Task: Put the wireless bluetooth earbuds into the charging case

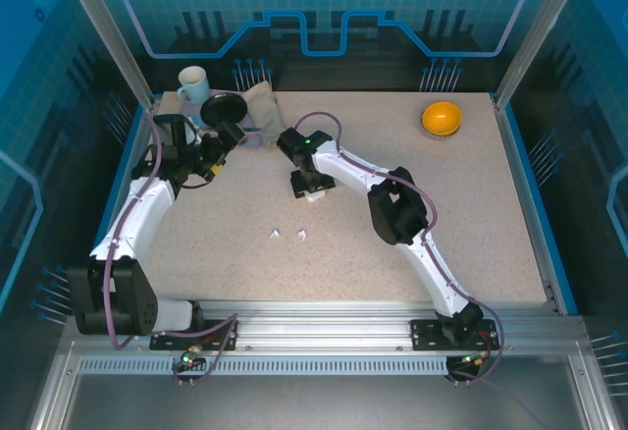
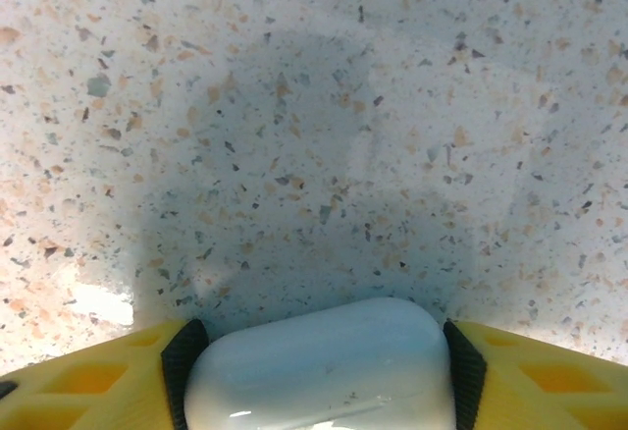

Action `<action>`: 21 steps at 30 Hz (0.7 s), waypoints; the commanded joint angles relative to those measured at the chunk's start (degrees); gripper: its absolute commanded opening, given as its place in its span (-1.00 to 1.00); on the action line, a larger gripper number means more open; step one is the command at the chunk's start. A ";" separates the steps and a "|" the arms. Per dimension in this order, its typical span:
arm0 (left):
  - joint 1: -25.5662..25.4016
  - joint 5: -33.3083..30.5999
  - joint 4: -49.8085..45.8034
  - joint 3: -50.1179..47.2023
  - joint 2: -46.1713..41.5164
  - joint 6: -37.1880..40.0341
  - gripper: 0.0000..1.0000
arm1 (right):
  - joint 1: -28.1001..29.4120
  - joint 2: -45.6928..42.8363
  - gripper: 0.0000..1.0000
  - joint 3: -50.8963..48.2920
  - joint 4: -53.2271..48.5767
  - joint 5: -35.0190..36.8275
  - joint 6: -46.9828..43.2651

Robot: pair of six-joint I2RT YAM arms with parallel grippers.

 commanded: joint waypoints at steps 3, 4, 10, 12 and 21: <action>0.40 2.11 -0.41 0.71 0.14 1.50 0.98 | 0.74 -2.84 0.06 -3.89 -0.13 -2.86 3.25; 0.40 2.34 0.02 0.47 0.05 1.56 0.98 | 0.58 -3.70 0.03 -5.04 0.76 -3.24 4.29; 0.24 3.37 4.24 -2.25 -1.33 1.10 0.98 | -0.24 -8.63 0.00 -11.20 4.82 -3.01 10.76; -0.32 3.84 5.78 -3.01 -1.47 0.88 0.98 | -0.55 -11.61 -0.02 -13.26 5.85 -2.20 12.87; -9.92 1.65 17.16 -8.52 0.27 3.83 0.98 | -4.82 -21.54 -0.04 -24.35 12.78 -2.76 23.44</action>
